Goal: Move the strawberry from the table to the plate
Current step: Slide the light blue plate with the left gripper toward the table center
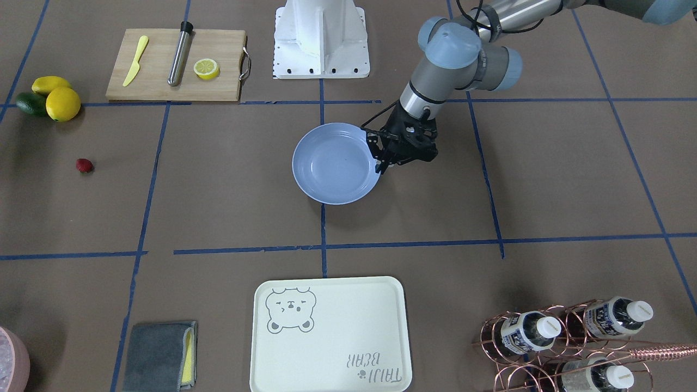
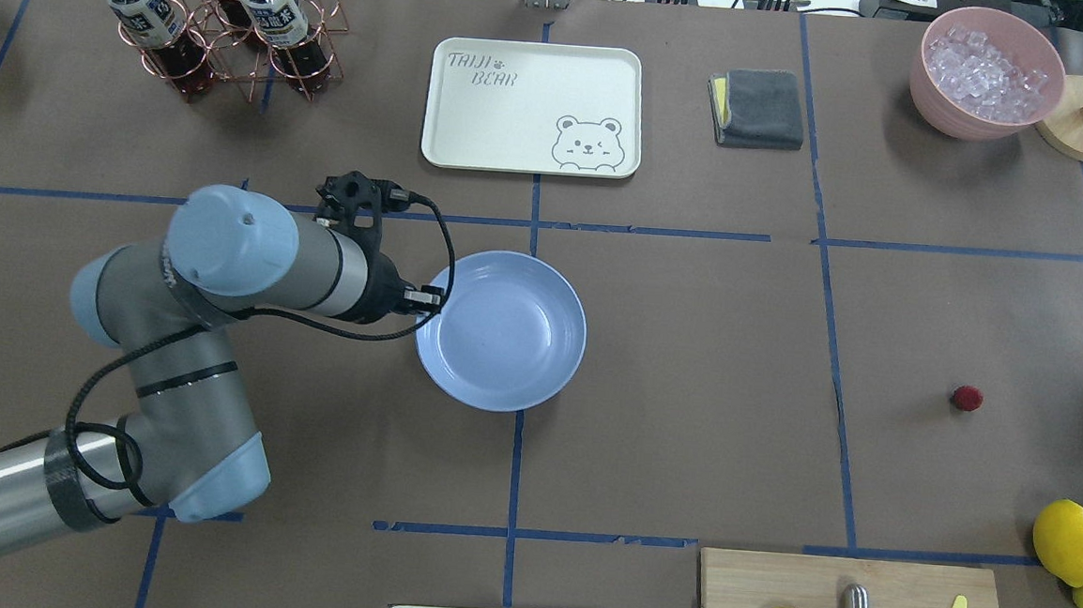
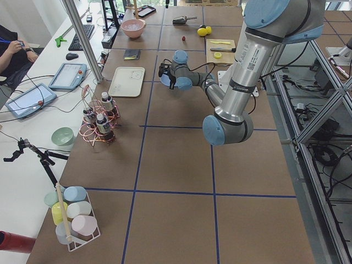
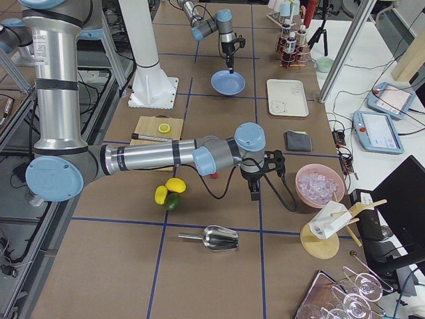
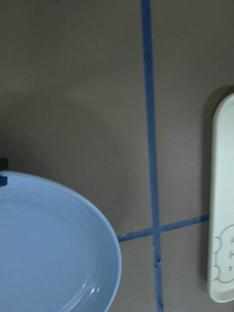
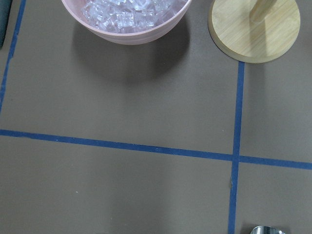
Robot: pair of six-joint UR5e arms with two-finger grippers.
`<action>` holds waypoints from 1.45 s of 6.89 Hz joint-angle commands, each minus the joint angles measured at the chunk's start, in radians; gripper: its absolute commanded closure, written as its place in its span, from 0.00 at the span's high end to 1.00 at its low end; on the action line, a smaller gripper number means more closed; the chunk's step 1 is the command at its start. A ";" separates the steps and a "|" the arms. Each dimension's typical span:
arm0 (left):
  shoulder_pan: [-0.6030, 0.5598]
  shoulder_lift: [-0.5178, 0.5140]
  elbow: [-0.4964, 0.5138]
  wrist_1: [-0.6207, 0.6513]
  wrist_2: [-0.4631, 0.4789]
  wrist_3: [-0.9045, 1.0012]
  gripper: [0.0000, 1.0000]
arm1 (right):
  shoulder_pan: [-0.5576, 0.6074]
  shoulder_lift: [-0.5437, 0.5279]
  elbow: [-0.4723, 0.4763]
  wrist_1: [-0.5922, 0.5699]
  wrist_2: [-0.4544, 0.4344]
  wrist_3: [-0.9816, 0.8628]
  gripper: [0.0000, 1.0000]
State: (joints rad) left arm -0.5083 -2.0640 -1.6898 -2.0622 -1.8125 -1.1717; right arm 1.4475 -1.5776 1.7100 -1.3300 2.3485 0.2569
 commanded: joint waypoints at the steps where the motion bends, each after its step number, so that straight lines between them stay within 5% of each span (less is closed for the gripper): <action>1: 0.043 -0.016 0.059 -0.042 0.025 -0.017 0.00 | 0.001 -0.001 0.000 0.000 0.000 0.001 1.00; 6: 0.044 -0.034 0.093 -0.095 0.024 -0.022 0.01 | 0.001 -0.009 0.003 0.000 0.000 0.001 1.00; 7: 0.044 -0.035 0.094 -0.095 0.024 -0.020 0.24 | 0.001 -0.010 0.003 0.000 0.002 0.001 1.00; 9: 0.044 -0.030 0.096 -0.095 0.024 -0.019 0.34 | 0.001 -0.010 0.003 0.000 0.002 -0.001 1.00; 10: 0.044 -0.028 0.094 -0.095 0.024 -0.014 0.99 | 0.001 -0.012 0.005 0.000 0.002 0.001 1.00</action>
State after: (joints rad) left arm -0.4648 -2.0942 -1.5947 -2.1568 -1.7886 -1.1898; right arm 1.4481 -1.5881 1.7139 -1.3300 2.3500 0.2570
